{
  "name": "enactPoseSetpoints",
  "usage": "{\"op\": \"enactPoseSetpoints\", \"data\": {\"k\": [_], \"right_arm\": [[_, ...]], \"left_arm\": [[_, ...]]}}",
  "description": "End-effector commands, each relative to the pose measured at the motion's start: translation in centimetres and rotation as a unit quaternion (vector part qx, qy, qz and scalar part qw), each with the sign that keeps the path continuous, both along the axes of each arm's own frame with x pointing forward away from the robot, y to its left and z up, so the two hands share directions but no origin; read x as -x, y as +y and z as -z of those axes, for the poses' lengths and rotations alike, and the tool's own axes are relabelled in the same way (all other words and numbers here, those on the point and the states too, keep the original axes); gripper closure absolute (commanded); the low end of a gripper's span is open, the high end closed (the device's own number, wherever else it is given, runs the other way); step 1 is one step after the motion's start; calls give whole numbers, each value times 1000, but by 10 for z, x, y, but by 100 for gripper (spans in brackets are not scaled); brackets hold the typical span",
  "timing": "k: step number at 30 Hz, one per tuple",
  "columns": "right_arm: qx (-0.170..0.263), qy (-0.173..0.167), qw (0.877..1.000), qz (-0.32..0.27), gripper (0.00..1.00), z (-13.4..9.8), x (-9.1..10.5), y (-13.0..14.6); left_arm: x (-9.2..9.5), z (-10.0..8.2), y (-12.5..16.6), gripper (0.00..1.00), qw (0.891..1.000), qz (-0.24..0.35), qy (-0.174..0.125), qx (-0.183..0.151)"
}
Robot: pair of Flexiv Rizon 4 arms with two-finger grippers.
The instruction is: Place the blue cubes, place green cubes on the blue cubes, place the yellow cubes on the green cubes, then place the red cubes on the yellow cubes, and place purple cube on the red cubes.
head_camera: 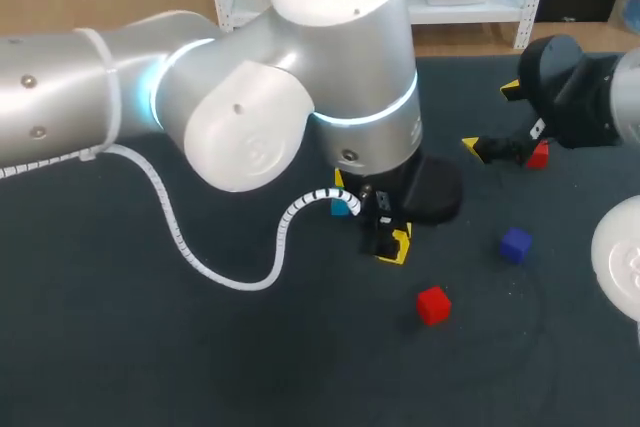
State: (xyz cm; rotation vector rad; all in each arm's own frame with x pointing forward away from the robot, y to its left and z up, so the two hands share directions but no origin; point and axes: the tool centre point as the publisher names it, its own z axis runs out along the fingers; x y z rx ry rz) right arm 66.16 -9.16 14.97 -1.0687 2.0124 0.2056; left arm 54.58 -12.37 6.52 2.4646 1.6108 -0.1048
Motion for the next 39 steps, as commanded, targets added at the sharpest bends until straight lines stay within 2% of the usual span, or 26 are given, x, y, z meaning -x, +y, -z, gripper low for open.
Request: {"op": "enactPoseSetpoints", "data": {"k": [1,3,4,5,6,7,9,10,11,17,23,27,30,32,35,39], "right_arm": [[3,-1,1000,2,0,0,1,1],[3,-1,1000,2,0,0,1,1],[3,-1,1000,2,0,0,1,1],[3,-1,1000,2,0,0,1,1],[3,-1,1000,2,0,0,1,1],[3,-1,1000,2,0,0,1,1],[3,-1,1000,2,0,0,1,1],[3,-1,1000,2,0,0,1,1],[3,-1,1000,2,0,0,1,1],[3,-1,1000,2,0,0,1,1],[3,-1,1000,2,0,0,1,1],[3,-1,1000,2,0,0,1,1],[3,-1,1000,2,0,0,1,1],[3,-1,1000,2,0,0,1,1],[3,-1,1000,2,0,0,1,1],[3,-1,1000,2,0,0,1,1]], "left_arm": [[-2,-1,-3,100,1000,4,-2,4],[-3,-1,-7,100,1000,8,-3,6],[-3,-1,-8,96,1000,11,-5,7],[-3,-1,-10,83,1000,13,-7,8],[-3,-1,-11,74,1000,17,-8,10],[-3,-2,-13,71,1000,19,-11,12],[-4,-2,-16,77,999,25,-15,15],[-4,-2,-18,61,999,30,-19,15],[-3,-3,-19,0,999,35,-22,14],[3,-8,-17,0,998,47,-35,20],[12,-21,14,0,997,31,-59,37],[13,-27,52,0,995,-23,-91,29],[10,-24,84,0,992,-76,-100,-6],[7,-21,106,0,989,-114,-95,-21],[6,-23,134,0,984,-154,-91,-25],[13,-38,161,0,977,-186,-104,-12]]}}
